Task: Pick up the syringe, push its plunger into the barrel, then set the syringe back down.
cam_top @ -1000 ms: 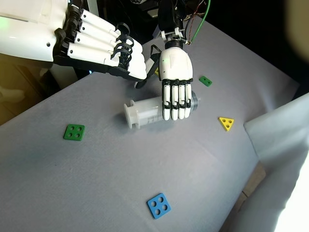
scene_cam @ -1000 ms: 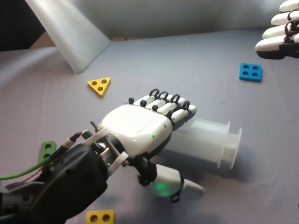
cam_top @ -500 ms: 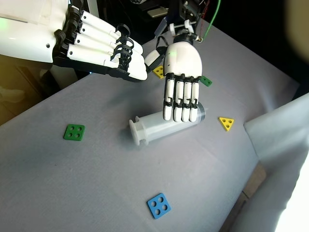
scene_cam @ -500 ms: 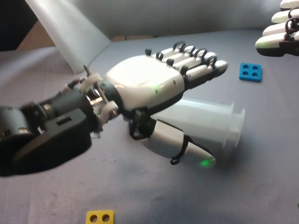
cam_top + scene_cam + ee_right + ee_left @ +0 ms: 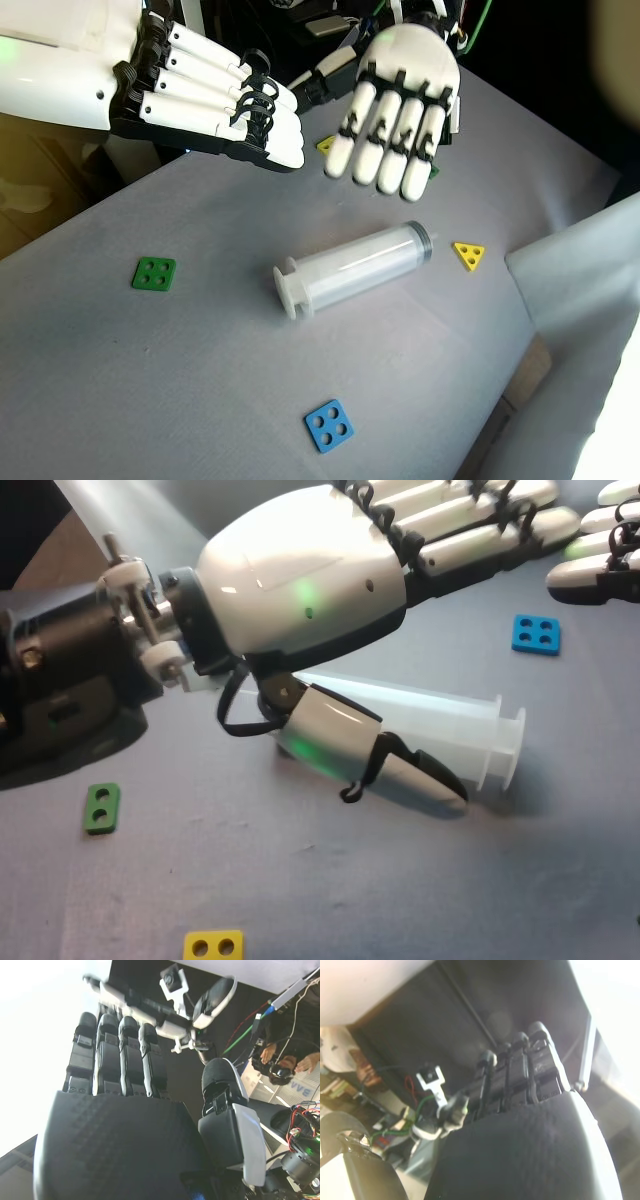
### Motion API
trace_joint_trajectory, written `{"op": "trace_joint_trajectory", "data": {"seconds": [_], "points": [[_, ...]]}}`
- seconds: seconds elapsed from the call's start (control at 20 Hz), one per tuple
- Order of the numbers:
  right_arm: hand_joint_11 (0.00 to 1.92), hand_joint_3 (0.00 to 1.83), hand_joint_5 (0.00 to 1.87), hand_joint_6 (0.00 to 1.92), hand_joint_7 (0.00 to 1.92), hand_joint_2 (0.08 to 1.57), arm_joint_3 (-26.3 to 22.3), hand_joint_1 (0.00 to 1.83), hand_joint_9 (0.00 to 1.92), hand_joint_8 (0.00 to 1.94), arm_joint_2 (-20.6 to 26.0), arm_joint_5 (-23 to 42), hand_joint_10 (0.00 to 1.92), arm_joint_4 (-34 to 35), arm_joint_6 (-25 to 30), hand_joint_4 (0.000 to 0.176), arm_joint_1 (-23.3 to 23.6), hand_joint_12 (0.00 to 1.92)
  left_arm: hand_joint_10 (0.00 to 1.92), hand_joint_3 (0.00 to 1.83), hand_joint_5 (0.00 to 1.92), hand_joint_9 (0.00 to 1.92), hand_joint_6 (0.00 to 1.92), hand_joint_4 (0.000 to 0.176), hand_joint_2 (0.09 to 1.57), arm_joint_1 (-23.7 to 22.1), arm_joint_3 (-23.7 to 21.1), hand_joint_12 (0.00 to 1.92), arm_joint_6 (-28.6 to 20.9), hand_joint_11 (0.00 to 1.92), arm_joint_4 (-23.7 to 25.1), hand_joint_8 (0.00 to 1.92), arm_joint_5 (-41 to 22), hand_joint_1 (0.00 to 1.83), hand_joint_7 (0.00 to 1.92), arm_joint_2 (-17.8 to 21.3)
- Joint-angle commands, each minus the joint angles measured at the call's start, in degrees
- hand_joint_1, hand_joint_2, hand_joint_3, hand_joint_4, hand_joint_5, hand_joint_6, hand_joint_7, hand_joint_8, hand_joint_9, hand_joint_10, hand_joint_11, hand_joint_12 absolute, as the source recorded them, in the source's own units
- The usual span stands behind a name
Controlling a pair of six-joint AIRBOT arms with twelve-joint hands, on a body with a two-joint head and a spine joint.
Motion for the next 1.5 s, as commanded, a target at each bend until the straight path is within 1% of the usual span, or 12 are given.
{"op": "trace_joint_trajectory", "data": {"seconds": [0.0, 0.2, 0.35, 0.45, 0.5, 0.55, 0.6, 0.65, 0.75, 0.8, 1.0, 1.45], "points": [[0.0, 0.0, 0.22, 0.0, 0.21, 1.31, -0.1, 0.0, 0.15, 0.0, 0.0, 0.9, 0.0, 3.1, 0.1, 0.0, 0.9, 0.19, 0.0, 0.0, 0.05, 0.0, 0.0, 0.0, 0.82, -1.0, 0.2, 0.07, -2.5, 0.02, -0.1, 0.0, -7.7, 0.35, 0.01, 0.7], [0.0, 0.0, 0.24, 0.01, 0.22, 1.31, -0.1, 0.0, 0.16, 0.0, 0.0, 0.9, 0.0, 3.1, 0.1, 0.0, 0.9, 0.21, 0.0, 0.0, 0.07, 0.02, 0.0, 0.0, 0.83, -5.1, 3.3, 0.19, -19.1, 0.0, 18.3, 0.0, -7.2, 0.33, 0.03, 2.7], [0.0, 0.0, 0.27, 0.01, 0.26, 1.31, -0.1, 0.0, 0.2, 0.01, 0.0, 0.9, 0.01, 3.1, 0.1, 0.0, 0.9, 0.36, 0.01, 0.0, 0.19, 0.12, 0.01, 0.0, 0.85, -7.0, 5.0, 0.41, -21.9, 0.0, 24.0, 0.01, -10.9, 0.39, 0.15, 3.0], [0.0, 0.01, 0.37, 0.03, 0.44, 1.35, -0.1, 0.0, 0.37, 0.05, 0.0, 0.9, 0.08, 3.1, 0.1, 0.0, 0.9, 0.88, 0.03, 0.01, 0.4, 0.35, 0.02, 0.0, 0.93, -7.3, 5.5, 0.73, -21.9, 0.0, 24.8, 0.01, -13.0, 0.48, 0.42, 3.0], [0.0, 0.0, 0.53, 0.12, 0.56, 1.4, -0.1, 0.0, 0.36, 0.39, 0.0, 0.9, 0.7, 3.1, 0.1, 0.0, 0.9, 1.29, 0.13, 0.01, 0.58, 0.57, 0.07, 0.0, 1.02, -7.3, 5.8, 0.96, -22.0, 0.1, 25.5, 0.09, -14.5, 0.58, 0.64, 3.1], [0.01, 0.0, 0.58, 0.49, 0.57, 1.42, -0.1, 0.0, 0.39, 0.95, 0.0, 0.9, 1.2, 3.1, 0.1, 0.0, 0.9, 1.61, 0.76, 0.0, 0.65, 0.52, 0.48, 0.0, 1.12, -7.8, 5.8, 1.19, -22.7, 0.17, 27.1, 0.65, -15.2, 0.58, 0.63, 3.4], [0.19, 0.01, 0.64, 1.48, 0.65, 1.47, -0.1, 0.01, 0.54, 1.7, 0.0, 0.9, 1.76, 3.1, 0.1, 0.0, 0.9, 1.86, 1.5, 0.01, 0.69, 0.54, 1.21, 0.0, 1.25, -8.8, 5.8, 1.59, -24.5, 0.35, 30.1, 1.44, -15.6, 0.61, 0.62, 4.1], [0.62, 0.01, 0.92, 1.83, 0.91, 1.49, -0.1, 0.02, 0.85, 1.89, 0.0, 0.9, 1.89, 3.1, 0.1, 0.0, 0.9, 1.91, 1.84, 0.01, 0.63, 0.59, 1.75, 0.0, 1.34, -9.8, 5.8, 1.85, -25.9, 0.48, 32.3, 1.82, -15.6, 0.61, 0.61, 4.5], [1.01, 0.01, 1.09, 1.92, 1.08, 1.52, -0.1, 0.03, 1.08, 1.94, 0.0, 0.9, 1.92, 3.1, 0.1, 0.0, 0.9, 1.92, 1.92, 0.03, 0.75, 0.8, 1.91, 0.0, 1.54, -12.6, 5.6, 1.92, -29.0, 0.87, 37.8, 1.92, -15.5, 0.29, 0.8, 6.1], [1.14, 0.01, 1.19, 1.92, 1.15, 1.55, -0.1, 0.06, 1.15, 1.94, 0.0, 0.9, 1.92, 3.1, 0.1, 0.0, 0.9, 1.92, 1.92, 0.07, 0.85, 0.9, 1.92, 0.0, 1.57, -13.8, 5.4, 1.92, -29.3, 1.0, 38.9, 1.92, -15.2, 0.25, 0.92, 6.8], [1.08, 0.01, 1.2, 1.92, 1.18, 1.55, -0.1, 0.47, 1.12, 1.94, 0.0, 0.9, 1.92, 3.1, 0.1, 0.0, 0.9, 1.92, 1.92, 0.1, 0.81, 0.93, 1.92, 0.0, 1.57, -15.1, 4.8, 1.92, -29.3, 1.03, 39.0, 1.92, -14.4, 0.31, 0.95, 7.5], [1.01, 0.0, 1.12, 1.92, 1.11, 1.56, -0.1, 0.47, 1.06, 1.94, -0.1, 1.2, 1.92, 3.1, 0.1, 0.0, 0.9, 1.92, 1.92, 0.08, 0.75, 0.88, 1.92, 0.0, 1.57, -16.5, 0.9, 1.92, -29.5, 0.97, 38.2, 1.92, -11.5, 0.41, 0.9, 9.4]]}}
